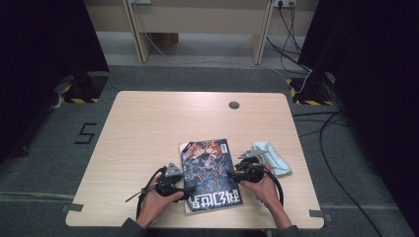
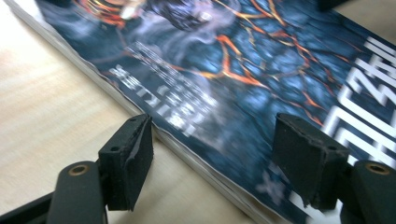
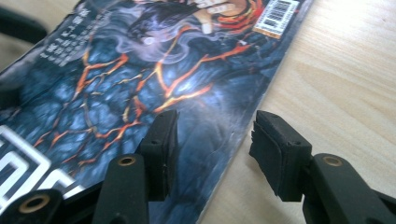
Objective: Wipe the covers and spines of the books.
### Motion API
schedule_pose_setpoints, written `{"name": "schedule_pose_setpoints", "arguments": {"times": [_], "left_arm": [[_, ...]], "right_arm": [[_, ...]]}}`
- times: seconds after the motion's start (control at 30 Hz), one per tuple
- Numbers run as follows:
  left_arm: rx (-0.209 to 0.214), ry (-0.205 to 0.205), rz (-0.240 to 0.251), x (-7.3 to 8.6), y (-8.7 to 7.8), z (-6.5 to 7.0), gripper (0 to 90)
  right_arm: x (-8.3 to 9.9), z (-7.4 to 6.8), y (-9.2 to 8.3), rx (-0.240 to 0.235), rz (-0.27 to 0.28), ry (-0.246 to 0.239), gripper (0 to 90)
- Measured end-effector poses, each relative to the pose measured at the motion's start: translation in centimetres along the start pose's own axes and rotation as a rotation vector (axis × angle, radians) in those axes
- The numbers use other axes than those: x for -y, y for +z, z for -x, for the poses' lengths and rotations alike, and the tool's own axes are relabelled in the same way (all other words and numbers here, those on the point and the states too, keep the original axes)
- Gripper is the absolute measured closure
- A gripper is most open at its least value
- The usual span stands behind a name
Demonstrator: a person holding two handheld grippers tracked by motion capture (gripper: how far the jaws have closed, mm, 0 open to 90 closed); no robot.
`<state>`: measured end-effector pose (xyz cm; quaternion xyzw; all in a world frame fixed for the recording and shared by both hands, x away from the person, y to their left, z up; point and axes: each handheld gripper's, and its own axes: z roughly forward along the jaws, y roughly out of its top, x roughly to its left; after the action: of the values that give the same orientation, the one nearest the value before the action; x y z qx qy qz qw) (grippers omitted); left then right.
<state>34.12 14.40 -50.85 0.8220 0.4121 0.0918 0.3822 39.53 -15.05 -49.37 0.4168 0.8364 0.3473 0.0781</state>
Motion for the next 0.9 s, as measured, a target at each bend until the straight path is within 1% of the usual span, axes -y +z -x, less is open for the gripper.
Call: {"name": "schedule_pose_setpoints", "arguments": {"times": [0.03, 0.1, 0.17, 0.2, 0.27, 0.33, 0.37, 0.43, 0.57, 0.67, 0.73, 0.83, 0.87, 0.9], "left_arm": [[0.001, 0.005, -0.003, 0.1, -0.1, 0.1, 28.8], [-0.01, 0.02, -0.001, 0.2, -0.1, 0.4, 30.6], [-0.015, 0.033, 0.0, 0.2, -0.1, 0.5, 31.3], [-0.009, 0.031, 0.0, 0.3, -0.1, 0.4, 31.3], [0.004, 0.014, 0.007, 0.4, 0.0, 0.2, 31.2], [0.005, 0.015, 0.014, 0.5, 0.0, 0.1, 31.2], [0.006, 0.017, 0.013, 0.5, 0.0, 0.2, 31.0], [0.005, 0.017, 0.017, 0.5, 0.0, 0.2, 31.0], [0.001, 0.019, 0.022, 0.5, 0.1, 0.3, 31.0], [-0.008, 0.023, 0.023, 0.5, 0.2, 0.4, 31.1], [-0.003, 0.021, 0.026, 0.5, 0.2, 0.4, 31.2], [-0.005, 0.021, 0.026, 0.5, 0.2, 0.5, 31.2], [-0.003, 0.022, 0.024, 0.4, 0.2, 0.4, 31.2], [-0.002, 0.023, 0.022, 0.4, 0.2, 0.4, 31.2]], "right_arm": [[0.0, 0.2, 0.2, 0.0, 0.007, -0.001, 51.2], [-0.2, 0.3, 0.4, -0.001, -0.001, 0.011, 51.2], [-0.6, 0.4, 0.7, 0.007, 0.005, 0.002, 51.4], [-0.8, 0.5, 0.8, 0.006, 0.005, 0.003, 51.8], [-1.1, 0.5, 1.2, 0.009, -0.002, 0.007, 51.8], [-1.4, 0.6, 1.8, 0.015, -0.005, 0.013, 50.4], [-1.4, 0.6, 2.0, 0.014, 0.001, 0.036, 49.2], [-1.5, 0.7, 2.2, 0.015, 0.01, 0.062, 48.7], [-1.4, 0.7, 2.3, 0.029, 0.028, 0.096, 49.2], [-1.3, 0.7, 2.4, 0.037, 0.053, 0.123, 49.1], [-1.4, 0.6, 2.5, 0.045, 0.058, 0.131, 48.5], [-1.4, 0.4, 2.5, 0.055, 0.063, 0.163, 49.0], [-1.4, 0.3, 2.5, 0.062, 0.064, 0.17, 50.0], [-1.4, 0.2, 2.6, 0.073, 0.065, 0.164, 51.1]]}}
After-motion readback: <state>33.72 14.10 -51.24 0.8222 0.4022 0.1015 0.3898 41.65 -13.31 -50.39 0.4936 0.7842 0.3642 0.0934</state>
